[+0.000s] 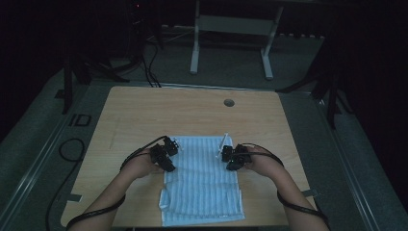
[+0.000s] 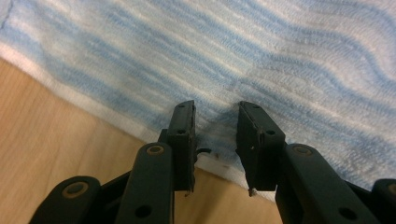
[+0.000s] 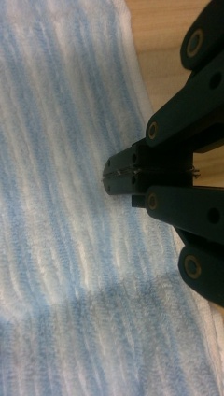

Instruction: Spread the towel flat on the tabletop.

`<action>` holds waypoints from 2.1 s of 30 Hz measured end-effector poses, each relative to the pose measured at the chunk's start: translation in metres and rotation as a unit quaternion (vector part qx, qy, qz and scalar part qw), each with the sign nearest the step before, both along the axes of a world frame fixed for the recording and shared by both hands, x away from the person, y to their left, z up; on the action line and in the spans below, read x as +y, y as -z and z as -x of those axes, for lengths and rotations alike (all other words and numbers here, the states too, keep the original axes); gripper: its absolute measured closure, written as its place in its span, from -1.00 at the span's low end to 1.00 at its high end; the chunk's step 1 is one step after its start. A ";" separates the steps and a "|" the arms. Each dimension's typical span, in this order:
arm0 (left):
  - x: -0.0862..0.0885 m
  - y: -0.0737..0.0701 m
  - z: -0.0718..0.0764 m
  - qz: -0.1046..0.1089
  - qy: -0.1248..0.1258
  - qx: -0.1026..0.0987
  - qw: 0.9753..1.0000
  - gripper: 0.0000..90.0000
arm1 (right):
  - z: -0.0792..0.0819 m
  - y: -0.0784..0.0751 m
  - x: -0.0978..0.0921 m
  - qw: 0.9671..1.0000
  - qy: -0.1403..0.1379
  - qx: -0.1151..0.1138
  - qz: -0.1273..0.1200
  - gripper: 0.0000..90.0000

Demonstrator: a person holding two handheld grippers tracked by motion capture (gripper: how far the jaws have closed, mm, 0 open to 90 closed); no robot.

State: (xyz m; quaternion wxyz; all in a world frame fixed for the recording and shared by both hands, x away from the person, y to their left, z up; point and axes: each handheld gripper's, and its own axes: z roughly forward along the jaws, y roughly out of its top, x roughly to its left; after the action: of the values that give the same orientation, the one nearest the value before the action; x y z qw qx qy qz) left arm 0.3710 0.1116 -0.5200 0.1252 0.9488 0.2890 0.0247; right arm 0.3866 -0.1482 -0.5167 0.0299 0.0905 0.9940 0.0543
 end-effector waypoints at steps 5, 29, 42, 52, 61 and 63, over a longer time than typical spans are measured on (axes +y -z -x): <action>-0.001 -0.001 -0.014 -0.014 -0.005 -0.005 1.000 0.50 | -0.013 0.000 -0.001 1.000 0.012 -0.003 0.006 1.00; -0.020 -0.002 -0.074 -0.046 -0.019 0.002 0.999 0.47 | -0.073 -0.001 -0.011 0.997 0.076 0.012 0.007 0.99; -0.013 -0.037 -0.025 -0.004 0.022 -0.024 0.999 0.37 | -0.032 -0.031 -0.023 0.999 0.037 -0.015 -0.016 0.82; -0.016 -0.046 0.057 0.018 0.116 -0.029 0.993 0.32 | 0.053 -0.037 -0.037 0.998 -0.039 0.000 -0.047 0.55; -0.019 -0.025 0.081 -0.006 0.141 -0.024 0.990 0.30 | 0.092 -0.037 -0.033 0.995 -0.080 -0.005 -0.059 0.32; -0.019 -0.020 0.079 -0.008 0.138 -0.023 0.990 0.30 | 0.094 -0.029 -0.029 0.995 -0.091 -0.010 -0.045 0.31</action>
State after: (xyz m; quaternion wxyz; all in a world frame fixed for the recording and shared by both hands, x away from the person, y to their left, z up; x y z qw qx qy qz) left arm 0.2920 0.0929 -0.4997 0.1265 0.9797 0.1520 0.0316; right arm 0.2924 -0.1768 -0.4874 0.0311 0.0004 0.9943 0.1020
